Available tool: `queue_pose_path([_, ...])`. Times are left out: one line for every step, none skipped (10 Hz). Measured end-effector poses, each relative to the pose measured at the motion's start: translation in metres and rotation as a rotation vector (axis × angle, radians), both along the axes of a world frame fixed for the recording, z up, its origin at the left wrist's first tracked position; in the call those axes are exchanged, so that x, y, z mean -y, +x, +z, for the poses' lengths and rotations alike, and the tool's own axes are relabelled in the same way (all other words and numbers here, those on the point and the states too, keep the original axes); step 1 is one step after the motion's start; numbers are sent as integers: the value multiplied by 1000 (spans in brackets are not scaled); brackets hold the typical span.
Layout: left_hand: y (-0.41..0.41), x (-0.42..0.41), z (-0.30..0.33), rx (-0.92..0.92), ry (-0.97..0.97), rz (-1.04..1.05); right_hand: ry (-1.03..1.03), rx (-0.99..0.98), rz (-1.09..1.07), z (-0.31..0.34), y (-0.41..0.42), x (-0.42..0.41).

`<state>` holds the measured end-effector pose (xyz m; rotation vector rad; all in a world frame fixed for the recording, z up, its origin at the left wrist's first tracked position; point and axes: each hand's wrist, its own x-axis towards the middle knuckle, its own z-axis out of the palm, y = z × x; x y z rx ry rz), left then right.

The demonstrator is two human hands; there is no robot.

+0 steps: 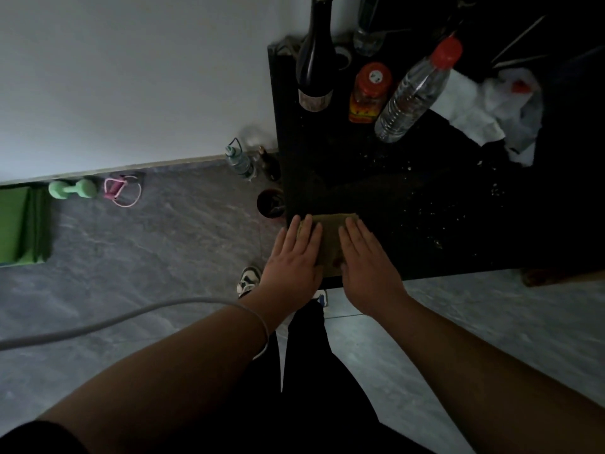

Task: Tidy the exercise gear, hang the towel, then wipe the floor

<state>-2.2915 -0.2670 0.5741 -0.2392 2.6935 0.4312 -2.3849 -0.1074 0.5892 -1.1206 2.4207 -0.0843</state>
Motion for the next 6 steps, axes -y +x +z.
queue_pose_path([-10,4,-1,-28,-28,-62,39,-8,41,-2,-11,9])
queue_pose_path([-6,11,-11,50,-35,-94,113,29,65,-13,-17,7])
queue_pose_path([-1,17,-19,34,-79,-126,120,44,87,-14,-21,4])
queue_pose_path([-5,20,-17,54,-86,-154,149,82,113,-5,-27,5])
queue_pose_path([-9,24,-10,84,-63,-160,181,118,101,1,-30,10])
queue_pose_path([-10,33,10,96,23,-75,156,134,41,18,-28,22])
